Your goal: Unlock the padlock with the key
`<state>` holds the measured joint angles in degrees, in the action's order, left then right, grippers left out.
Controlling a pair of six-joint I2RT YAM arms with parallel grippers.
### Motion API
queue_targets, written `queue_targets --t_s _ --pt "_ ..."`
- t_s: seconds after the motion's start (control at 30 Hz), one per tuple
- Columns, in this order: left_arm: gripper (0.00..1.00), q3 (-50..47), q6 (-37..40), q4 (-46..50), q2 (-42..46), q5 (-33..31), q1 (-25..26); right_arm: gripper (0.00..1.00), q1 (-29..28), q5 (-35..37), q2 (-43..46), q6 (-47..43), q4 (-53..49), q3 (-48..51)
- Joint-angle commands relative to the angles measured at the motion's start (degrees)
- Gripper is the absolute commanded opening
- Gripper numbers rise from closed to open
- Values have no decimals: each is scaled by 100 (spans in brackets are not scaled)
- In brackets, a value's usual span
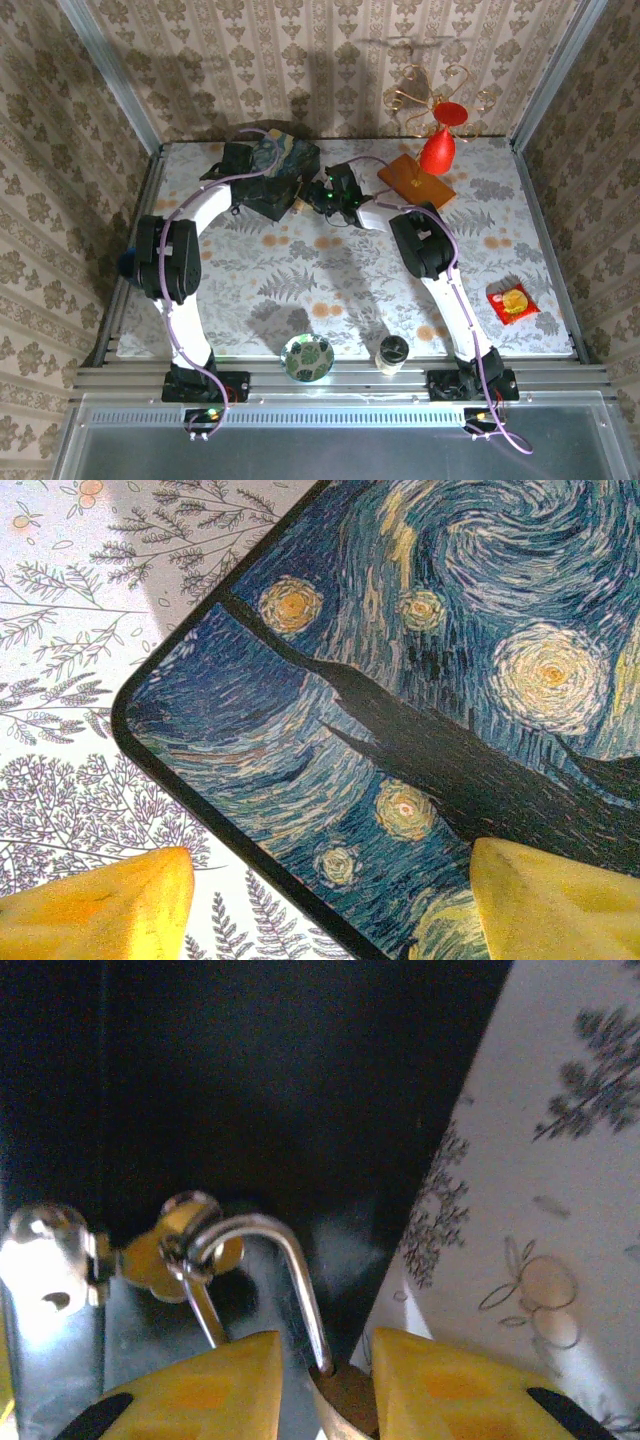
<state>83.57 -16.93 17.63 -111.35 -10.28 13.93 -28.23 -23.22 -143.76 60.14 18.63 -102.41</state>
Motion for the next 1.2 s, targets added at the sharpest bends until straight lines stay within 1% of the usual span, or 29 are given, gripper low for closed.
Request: queue_targets --t_s 0.0,0.07,0.13,0.17,0.23,0.27,0.3,0.37,0.43,0.5,0.63,0.8,0.97,1.1,1.13,1.17 --pt "75 213 60 634 56 -68 -148 28 -216 -202 -153 -81 -320 213" --pt "78 426 119 662 111 -134 -188 25 -243 -174 -93 -160 -365 291" --pt "84 688 184 672 125 -208 -198 23 -275 -144 -9 -258 -475 356" --pt "88 821 196 687 88 -200 -198 23 -287 -116 26 -308 -540 368" --pt "98 1138 224 803 -119 -150 -198 24 -318 68 147 -514 -868 395" --pt "100 1282 234 874 -227 -132 -198 28 -331 178 196 -613 -1017 402" --pt "100 1416 255 948 -380 -118 -194 33 -348 261 246 -703 -1181 398" --pt "100 1599 322 1002 -631 -86 -198 35 -366 354 270 -843 -1436 328" --pt "100 1846 386 1124 -886 -70 -198 43 -417 493 275 -1028 -1781 172" --pt "100 2071 466 1243 -1092 -63 -198 49 -500 801 270 -1233 -2293 -56" --pt "100 2493 618 1526 -1415 -94 -185 51 -687 1576 173 -1666 -3391 -649" --pt "100 2578 681 1568 -1517 -105 -189 53 -870 2248 -31 -2000 -4180 -1207" --pt "100 2525 664 1560 -1545 -122 -171 54 -1004 2838 -190 -2158 -4530 -1518" --pt "100 2396 678 1500 -1530 -140 -170 57 -984 3241 -251 -2173 -4505 -1640" --pt "100 2369 673 1490 -1530 -149 -166 59 -966 3271 -301 -2173 -4521 -1731" --pt "100 2364 673 1489 -1530 -142 -172 64 -949 3274 -358 -2178 -4546 -1857"
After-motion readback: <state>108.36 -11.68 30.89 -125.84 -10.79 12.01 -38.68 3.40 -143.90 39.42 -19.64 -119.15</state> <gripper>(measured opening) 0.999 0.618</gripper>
